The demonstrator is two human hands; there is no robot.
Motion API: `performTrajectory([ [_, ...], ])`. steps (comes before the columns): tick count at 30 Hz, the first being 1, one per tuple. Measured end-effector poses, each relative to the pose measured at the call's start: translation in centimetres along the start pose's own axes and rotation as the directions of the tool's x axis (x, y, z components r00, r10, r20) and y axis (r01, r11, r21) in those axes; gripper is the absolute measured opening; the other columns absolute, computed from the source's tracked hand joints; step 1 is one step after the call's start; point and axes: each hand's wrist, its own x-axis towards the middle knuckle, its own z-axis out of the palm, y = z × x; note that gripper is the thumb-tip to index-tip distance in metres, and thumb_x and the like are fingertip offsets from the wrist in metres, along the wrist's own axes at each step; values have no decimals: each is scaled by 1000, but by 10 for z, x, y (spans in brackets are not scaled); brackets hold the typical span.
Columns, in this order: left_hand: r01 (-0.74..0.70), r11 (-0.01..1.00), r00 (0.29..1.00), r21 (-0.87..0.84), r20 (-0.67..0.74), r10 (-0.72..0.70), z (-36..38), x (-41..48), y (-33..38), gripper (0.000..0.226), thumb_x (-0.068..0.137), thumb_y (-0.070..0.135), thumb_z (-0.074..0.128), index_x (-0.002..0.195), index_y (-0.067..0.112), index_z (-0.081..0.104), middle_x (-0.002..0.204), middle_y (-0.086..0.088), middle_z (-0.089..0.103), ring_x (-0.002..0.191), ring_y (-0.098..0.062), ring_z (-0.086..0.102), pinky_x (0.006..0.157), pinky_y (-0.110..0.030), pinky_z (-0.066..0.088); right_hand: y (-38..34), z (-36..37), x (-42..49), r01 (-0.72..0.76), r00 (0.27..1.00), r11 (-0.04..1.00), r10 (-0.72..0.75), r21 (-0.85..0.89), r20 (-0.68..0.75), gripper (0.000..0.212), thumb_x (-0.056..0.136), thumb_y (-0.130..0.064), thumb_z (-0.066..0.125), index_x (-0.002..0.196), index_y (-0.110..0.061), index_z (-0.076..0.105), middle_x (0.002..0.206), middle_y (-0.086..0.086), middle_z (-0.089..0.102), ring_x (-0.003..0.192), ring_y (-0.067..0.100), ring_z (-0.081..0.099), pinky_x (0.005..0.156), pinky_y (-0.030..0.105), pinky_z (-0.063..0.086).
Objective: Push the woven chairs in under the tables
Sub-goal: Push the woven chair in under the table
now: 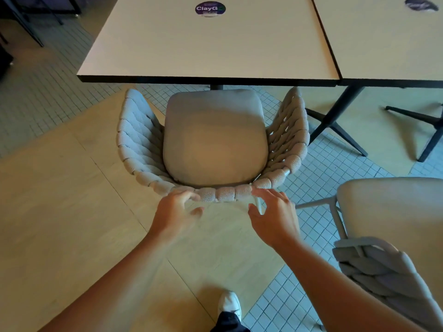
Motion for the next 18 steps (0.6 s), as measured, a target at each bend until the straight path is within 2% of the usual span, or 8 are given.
performTrajectory([
  [2,55,998,997,-3,48,-55,-2,-23,8,24,82,27,74,106,24,69,103,7,64,93,-10,56,75,-19,38,5,-5,-22,-84,995,996,82,17,58,33,87,-29,66,120,-25,67,119,-5,67,110,19,59,94,41,48],
  [7,52,998,987,-41,155,-45,5,-94,19,20,85,26,70,104,22,70,100,8,69,96,-7,60,75,-14,37,26,-22,-99,-265,947,964,256,18,195,32,88,-33,65,120,-30,65,113,-10,68,97,12,62,78,30,50],
  [11,7,998,977,-62,213,7,21,-153,29,16,84,25,72,100,20,72,95,6,70,92,-9,61,68,-9,34,44,-41,-166,-314,929,949,306,9,209,32,90,-32,63,122,-29,65,113,-10,68,95,8,60,80,24,46],
  [14,-6,996,967,-84,255,27,37,-190,37,13,84,27,71,96,24,71,90,11,69,91,-7,63,66,-11,38,60,-62,-213,-352,922,935,341,32,181,32,90,-31,63,121,-28,65,112,-9,68,95,9,61,84,27,49],
  [18,-52,994,943,-92,323,79,58,-239,57,10,84,28,68,94,26,70,87,12,69,87,-5,64,60,-3,39,81,-97,-274,-372,917,928,368,-8,153,33,90,-31,62,123,-26,65,113,-8,68,99,13,62,85,28,48],
])
